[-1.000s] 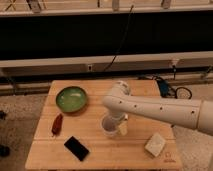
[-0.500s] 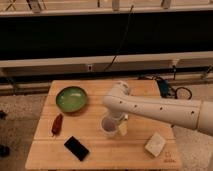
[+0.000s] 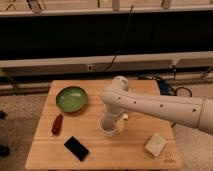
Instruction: Place the ceramic cup in the ceramic bowl
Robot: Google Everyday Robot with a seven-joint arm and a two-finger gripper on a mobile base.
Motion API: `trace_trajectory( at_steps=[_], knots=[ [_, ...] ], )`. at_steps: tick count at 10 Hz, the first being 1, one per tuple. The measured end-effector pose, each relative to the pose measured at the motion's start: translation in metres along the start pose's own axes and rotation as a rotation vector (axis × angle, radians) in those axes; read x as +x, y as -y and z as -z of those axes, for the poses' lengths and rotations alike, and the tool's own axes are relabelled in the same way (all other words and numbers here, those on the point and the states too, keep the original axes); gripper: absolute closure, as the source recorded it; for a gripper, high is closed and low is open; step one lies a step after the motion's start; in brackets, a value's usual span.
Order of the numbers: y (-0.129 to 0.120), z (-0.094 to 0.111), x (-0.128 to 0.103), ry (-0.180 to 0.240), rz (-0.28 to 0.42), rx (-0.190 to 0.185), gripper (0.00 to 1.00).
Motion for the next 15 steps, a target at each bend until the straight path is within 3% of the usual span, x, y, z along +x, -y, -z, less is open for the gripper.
trace_trajectory(
  at_steps=[6, 11, 15],
  knots=[
    [0.004, 0.017, -0.005, 0.017, 0.021, 0.027, 0.20],
    [-0.053, 0.042, -0.031, 0.040, 0.057, 0.010, 0.20],
    [-0.073, 0.036, -0.029, 0.067, 0.055, 0.003, 0.20]
  ],
)
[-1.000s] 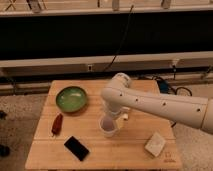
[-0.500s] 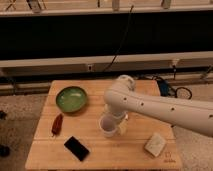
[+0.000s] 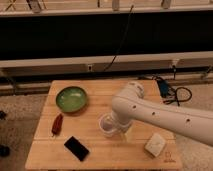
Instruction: Place the ceramic cup in the ceramic bowl
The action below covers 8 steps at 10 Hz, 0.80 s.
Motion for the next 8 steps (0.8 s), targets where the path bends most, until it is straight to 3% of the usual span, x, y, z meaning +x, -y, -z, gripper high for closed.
trace_trajectory(
  at_steps=[5, 8],
  knots=[
    [0.002, -0.014, 0.015, 0.003, -0.018, -0.004, 0.20],
    [0.001, -0.032, 0.016, 0.005, -0.015, -0.012, 0.20]
  ],
)
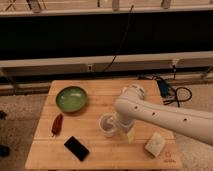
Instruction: Place the ceramic cup in the ceramic bowl
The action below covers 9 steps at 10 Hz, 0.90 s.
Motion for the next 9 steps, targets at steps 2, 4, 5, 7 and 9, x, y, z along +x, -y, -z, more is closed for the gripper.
trace_trajectory(
  at_steps=[2, 4, 5, 7, 9],
  knots=[
    [0.001, -0.006, 0.000, -0.008, 0.013, 0.010, 0.20],
    [0.003, -0.014, -0.002, -0.031, 0.039, 0.030, 0.20],
    [0.004, -0.018, -0.003, -0.038, 0.052, 0.035, 0.20],
    [0.006, -0.025, -0.008, -0.047, 0.070, 0.035, 0.32],
    [0.008, -0.031, -0.008, -0.053, 0.079, 0.031, 0.50]
  ],
)
